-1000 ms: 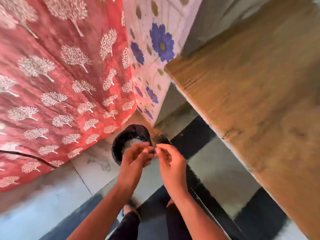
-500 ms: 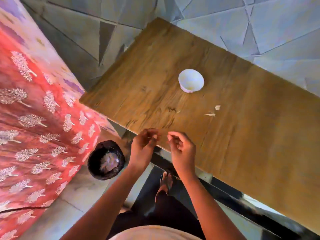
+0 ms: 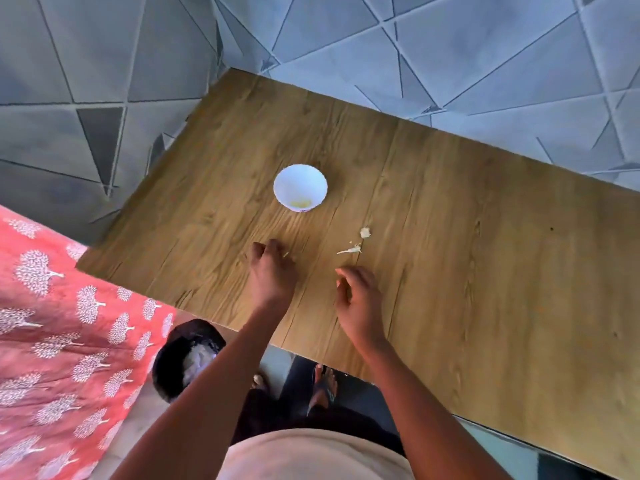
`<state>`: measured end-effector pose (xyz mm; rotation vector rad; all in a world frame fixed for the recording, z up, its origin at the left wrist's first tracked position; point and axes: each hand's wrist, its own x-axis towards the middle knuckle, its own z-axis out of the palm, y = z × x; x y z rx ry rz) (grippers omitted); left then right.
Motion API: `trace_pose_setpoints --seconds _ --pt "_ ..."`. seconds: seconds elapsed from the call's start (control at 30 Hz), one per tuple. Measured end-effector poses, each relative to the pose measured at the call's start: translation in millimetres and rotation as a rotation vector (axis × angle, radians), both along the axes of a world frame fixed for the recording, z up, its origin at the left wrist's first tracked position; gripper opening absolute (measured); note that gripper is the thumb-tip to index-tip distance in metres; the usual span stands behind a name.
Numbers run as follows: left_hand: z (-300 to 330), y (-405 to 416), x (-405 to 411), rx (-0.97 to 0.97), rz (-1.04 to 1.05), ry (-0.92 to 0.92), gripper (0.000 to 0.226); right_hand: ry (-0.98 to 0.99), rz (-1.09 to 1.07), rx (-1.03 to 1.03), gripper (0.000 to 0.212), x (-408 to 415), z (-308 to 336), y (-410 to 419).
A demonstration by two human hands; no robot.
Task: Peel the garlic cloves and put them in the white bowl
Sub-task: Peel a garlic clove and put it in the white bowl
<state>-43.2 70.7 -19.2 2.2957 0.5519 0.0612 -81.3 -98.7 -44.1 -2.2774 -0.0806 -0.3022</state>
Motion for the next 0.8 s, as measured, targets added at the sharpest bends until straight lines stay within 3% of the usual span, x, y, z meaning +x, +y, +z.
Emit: trace_pose_setpoints --seconds 0.17,0.27,0.4,0.5,0.73,0.8 --pt "-7.5 8.2 5.1 0.173 -0.131 -0.025 0.014 -0.027 0.050 -0.066 0.030 -0.4 -5.1 -1.9" --pt "-3.6 11.8 10.6 0.177 -0.196 -0.033 0.010 0.024 0.049 -0.049 0.029 -1.6 -2.1 -3.0" --pt "11.4 22.1 39.3 0.072 -0.249 -0.253 0.013 0.093 0.046 -0.058 0.032 -3.4 1.4 -1.9" --pt "34.8 20.4 82.0 0.095 -0.298 -0.363 0.020 0.115 0.018 -0.077 0.033 -4.4 1.3 0.0" --pt "52.5 19.9 134.9 0.357 -0.454 -0.111 0.031 0.143 -0.031 -0.102 0.032 -1.2 1.6 6.2" --pt "50.8 21.8 131.8 0.360 -0.465 -0.111 0.033 0.155 -0.030 -0.110 0.032 -1.3 3.5 8.8"
